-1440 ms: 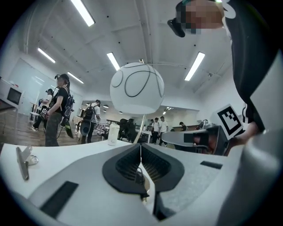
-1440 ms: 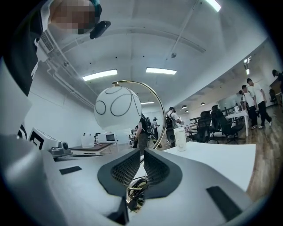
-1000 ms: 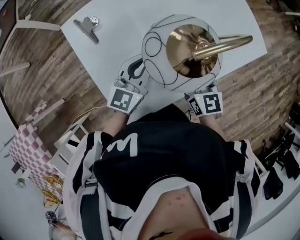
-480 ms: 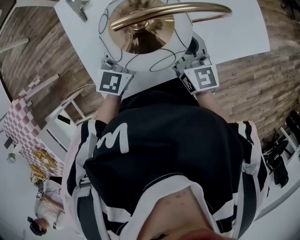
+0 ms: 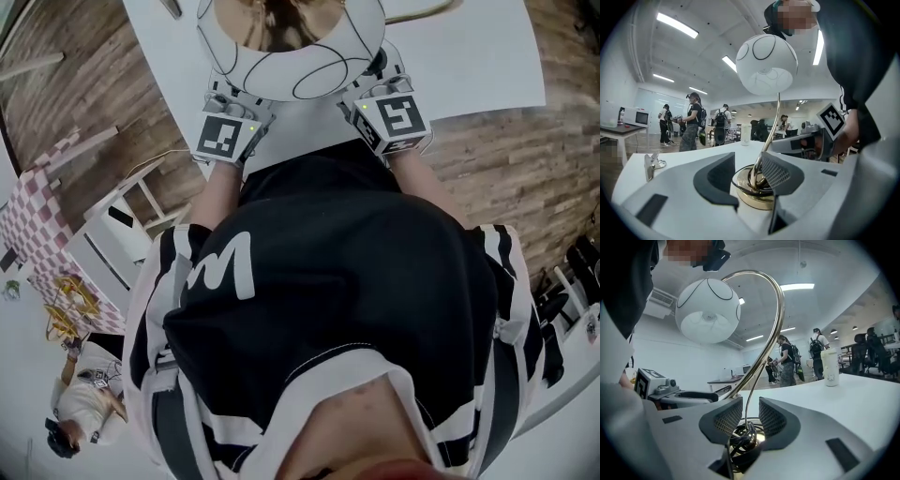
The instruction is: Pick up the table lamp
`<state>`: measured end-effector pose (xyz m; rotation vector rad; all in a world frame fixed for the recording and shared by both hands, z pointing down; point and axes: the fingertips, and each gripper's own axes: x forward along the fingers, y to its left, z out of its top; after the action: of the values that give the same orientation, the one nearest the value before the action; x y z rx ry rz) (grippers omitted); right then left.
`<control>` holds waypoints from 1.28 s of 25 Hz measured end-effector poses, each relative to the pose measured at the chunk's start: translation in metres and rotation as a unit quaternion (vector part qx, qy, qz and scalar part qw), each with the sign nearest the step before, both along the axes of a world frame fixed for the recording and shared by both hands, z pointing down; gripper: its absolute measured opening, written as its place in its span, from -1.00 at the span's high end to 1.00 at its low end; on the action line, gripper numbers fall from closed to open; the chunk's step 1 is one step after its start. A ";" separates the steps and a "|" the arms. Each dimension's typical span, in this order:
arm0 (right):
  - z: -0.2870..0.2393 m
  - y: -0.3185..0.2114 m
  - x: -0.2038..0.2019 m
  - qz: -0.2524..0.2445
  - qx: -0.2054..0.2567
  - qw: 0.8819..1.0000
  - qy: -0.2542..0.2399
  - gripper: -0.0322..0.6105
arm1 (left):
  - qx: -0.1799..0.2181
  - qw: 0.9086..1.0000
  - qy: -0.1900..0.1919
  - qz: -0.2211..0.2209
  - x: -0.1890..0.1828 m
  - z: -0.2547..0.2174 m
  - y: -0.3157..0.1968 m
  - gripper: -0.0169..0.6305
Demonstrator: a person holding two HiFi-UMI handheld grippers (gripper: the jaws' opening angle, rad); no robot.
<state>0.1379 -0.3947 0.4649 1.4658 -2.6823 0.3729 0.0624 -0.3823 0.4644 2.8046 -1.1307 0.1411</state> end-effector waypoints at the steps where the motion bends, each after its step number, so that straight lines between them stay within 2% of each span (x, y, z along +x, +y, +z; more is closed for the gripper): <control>1: 0.001 -0.002 -0.001 0.001 -0.003 1.000 0.001 0.58 | 0.000 1.000 -0.006 0.005 0.000 0.002 0.001 0.42; 10: 0.010 -0.016 -0.009 0.009 -0.007 1.000 0.024 0.59 | -0.014 0.999 -0.044 -0.002 0.008 0.030 0.006 0.41; 16: 0.031 -0.025 -0.012 0.014 -0.020 0.999 0.041 0.59 | -0.022 0.997 -0.057 -0.048 0.013 0.036 -0.008 0.42; 21: 0.030 -0.026 -0.014 0.013 -0.019 0.998 0.059 0.60 | -0.052 0.995 -0.052 -0.064 0.016 0.044 -0.021 0.42; 23: 0.022 -0.027 -0.016 0.013 -0.012 0.998 0.058 0.62 | -0.048 0.996 -0.049 -0.057 0.022 0.043 -0.022 0.43; 24: 0.019 -0.028 -0.018 0.011 -0.007 0.998 0.060 0.66 | -0.041 0.997 -0.048 -0.050 0.025 0.042 -0.022 0.48; 27: 0.015 -0.027 -0.022 -0.002 -0.003 0.997 0.071 0.73 | -0.026 0.998 -0.045 -0.036 0.032 0.039 -0.021 0.90; 32: 0.025 -0.021 -0.021 -0.019 0.004 0.997 0.074 0.85 | -0.024 0.998 -0.040 -0.036 0.034 0.040 -0.019 0.94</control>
<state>0.1167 -0.4156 0.4899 1.3850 -2.5937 0.2415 0.0968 -0.4015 0.5043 2.7353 -1.2260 0.2716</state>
